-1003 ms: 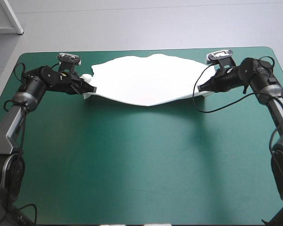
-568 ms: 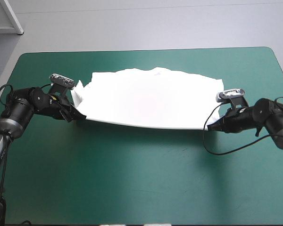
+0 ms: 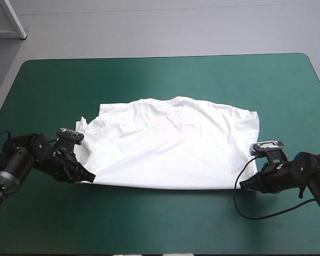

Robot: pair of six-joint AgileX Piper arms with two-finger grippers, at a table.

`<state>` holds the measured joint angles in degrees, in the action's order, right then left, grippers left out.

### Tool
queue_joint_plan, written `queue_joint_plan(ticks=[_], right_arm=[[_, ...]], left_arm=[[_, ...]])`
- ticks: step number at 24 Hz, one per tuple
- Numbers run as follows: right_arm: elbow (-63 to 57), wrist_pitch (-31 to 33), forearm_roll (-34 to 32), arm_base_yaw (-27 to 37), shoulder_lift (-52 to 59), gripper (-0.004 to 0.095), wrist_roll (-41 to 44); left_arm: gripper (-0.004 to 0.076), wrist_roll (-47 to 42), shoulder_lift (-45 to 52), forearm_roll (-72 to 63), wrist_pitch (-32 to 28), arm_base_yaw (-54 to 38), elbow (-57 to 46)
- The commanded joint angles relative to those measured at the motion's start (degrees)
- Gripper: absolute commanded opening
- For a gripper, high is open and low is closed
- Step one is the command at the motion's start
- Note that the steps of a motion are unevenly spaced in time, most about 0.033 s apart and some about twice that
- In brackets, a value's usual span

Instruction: Fold the cloth

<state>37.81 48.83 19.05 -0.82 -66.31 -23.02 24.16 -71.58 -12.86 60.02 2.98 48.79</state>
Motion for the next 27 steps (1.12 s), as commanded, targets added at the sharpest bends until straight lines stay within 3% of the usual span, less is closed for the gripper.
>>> queue_joint_plan(ticks=[1,6,8,11,15,20,27], right_arm=[[0.9,0.7,-0.2,0.3,1.6,-0.0013,0.3],[0.9,1.1,-0.2,0.3,1.6,-0.0011,0.3],[0.9,2.0,-0.2,0.3,1.6,0.0026,0.3],[1.0,2.0,0.3,0.3,1.6,0.0209,0.3],[2.8,3.3,0.7,0.3,1.9,0.0429,0.8],[12.2,3.6,-1.9,0.3,4.1,0.0452,1.0],[27.9,-1.4,-2.2,0.3,4.4,0.0448,2.3]], left_arm=[[0.0019,-0.3,1.5,-1.8,-0.4,0.2,-0.5],[0.0032,0.9,1.4,-5.6,0.1,0.2,-0.8],[0.0087,1.0,1.4,-5.6,1.1,0.2,-0.8],[0.0251,1.2,1.4,-5.5,1.0,0.2,-0.8],[0.0405,0.8,1.9,-5.6,-0.8,0.2,-0.3],[0.0407,-2.2,3.2,-4.5,-7.8,0.2,3.7],[0.0407,-12.5,0.3,4.4,-15.6,-1.0,10.1]])
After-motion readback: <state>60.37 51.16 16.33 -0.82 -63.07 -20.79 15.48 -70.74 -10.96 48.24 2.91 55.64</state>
